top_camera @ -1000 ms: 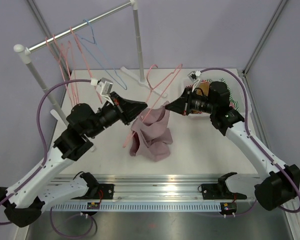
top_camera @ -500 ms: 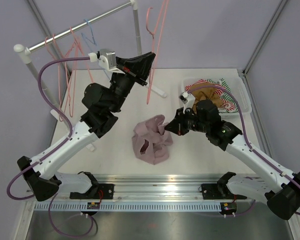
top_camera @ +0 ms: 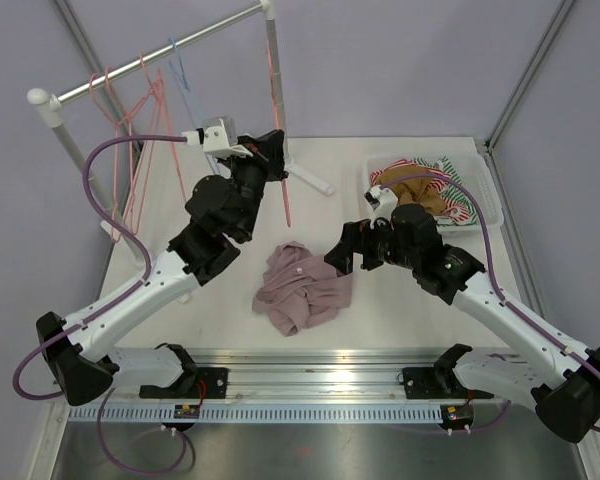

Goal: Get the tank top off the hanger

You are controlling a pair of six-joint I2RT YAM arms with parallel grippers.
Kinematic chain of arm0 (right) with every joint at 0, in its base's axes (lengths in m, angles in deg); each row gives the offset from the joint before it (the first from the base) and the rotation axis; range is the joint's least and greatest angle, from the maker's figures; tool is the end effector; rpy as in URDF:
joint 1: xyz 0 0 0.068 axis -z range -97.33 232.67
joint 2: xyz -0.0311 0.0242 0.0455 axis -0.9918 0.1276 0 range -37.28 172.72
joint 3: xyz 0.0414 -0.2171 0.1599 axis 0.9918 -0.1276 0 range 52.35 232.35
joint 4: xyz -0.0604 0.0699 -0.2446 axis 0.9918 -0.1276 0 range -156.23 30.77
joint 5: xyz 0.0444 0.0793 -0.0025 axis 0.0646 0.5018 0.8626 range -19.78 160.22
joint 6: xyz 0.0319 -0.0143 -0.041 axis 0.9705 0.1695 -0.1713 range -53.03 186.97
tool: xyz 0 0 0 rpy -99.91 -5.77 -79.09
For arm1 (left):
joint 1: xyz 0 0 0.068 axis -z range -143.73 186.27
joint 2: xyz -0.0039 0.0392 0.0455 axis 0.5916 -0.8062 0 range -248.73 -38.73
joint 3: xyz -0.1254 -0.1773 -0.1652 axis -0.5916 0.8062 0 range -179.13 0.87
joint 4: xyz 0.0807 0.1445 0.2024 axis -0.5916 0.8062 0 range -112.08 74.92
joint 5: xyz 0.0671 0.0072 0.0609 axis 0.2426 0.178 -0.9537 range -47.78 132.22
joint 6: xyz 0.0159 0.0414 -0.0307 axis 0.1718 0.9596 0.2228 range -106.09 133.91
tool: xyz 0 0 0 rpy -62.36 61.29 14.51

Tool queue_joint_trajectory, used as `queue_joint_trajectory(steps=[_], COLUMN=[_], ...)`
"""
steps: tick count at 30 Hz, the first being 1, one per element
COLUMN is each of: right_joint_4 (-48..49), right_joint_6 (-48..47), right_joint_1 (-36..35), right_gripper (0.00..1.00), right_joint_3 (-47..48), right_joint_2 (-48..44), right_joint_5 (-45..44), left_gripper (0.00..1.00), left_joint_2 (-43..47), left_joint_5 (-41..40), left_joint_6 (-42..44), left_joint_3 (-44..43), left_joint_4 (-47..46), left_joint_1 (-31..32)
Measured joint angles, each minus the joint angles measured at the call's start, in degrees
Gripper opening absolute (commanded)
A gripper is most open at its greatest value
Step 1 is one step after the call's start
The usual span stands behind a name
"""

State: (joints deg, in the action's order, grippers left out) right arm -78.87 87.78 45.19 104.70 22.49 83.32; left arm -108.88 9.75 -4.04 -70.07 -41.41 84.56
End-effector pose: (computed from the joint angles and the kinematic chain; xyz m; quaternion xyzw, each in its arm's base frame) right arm 0.1812 0.1492 0.3201 -0.1817 0.8298 0.3376 0.4056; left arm 0.1954 -0.1904 0.4610 -0.0773 0.5907 -0.2960 0.7466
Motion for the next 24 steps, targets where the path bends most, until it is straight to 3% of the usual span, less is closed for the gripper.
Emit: queue_joint_trajectory(steps=[4, 9, 17, 24], right_joint_4=[-0.02, -0.15, -0.37, -1.36], right_joint_6=[-0.09, -0.09, -0.15, -0.28], right_joint_1=[0.0, 0.0, 0.0, 0.0], right_gripper=[1.0, 1.0, 1.0, 1.0], right_joint_3=[0.0, 0.0, 0.0, 0.0], right_joint_2=[0.0, -0.09, -2.45, -3.19], right_joint_5=[-0.76, -1.66, -1.99, -1.99], left_gripper=[0.0, 0.0, 0.0, 0.0], left_joint_2=[-0.94, -7.61, -16.9, -24.61], left_joint_5=[-4.59, -6.54, -5.38, -1.46], left_joint_6=[-1.84, -5.07, -12.83, -17.38], left_joint_3=[-2.69, -16.35, -35.71, -48.04], left_joint_4=[7.43, 20.13, 39.15, 48.04], left_joint_1=[0.02, -2.84, -13.75, -23.26])
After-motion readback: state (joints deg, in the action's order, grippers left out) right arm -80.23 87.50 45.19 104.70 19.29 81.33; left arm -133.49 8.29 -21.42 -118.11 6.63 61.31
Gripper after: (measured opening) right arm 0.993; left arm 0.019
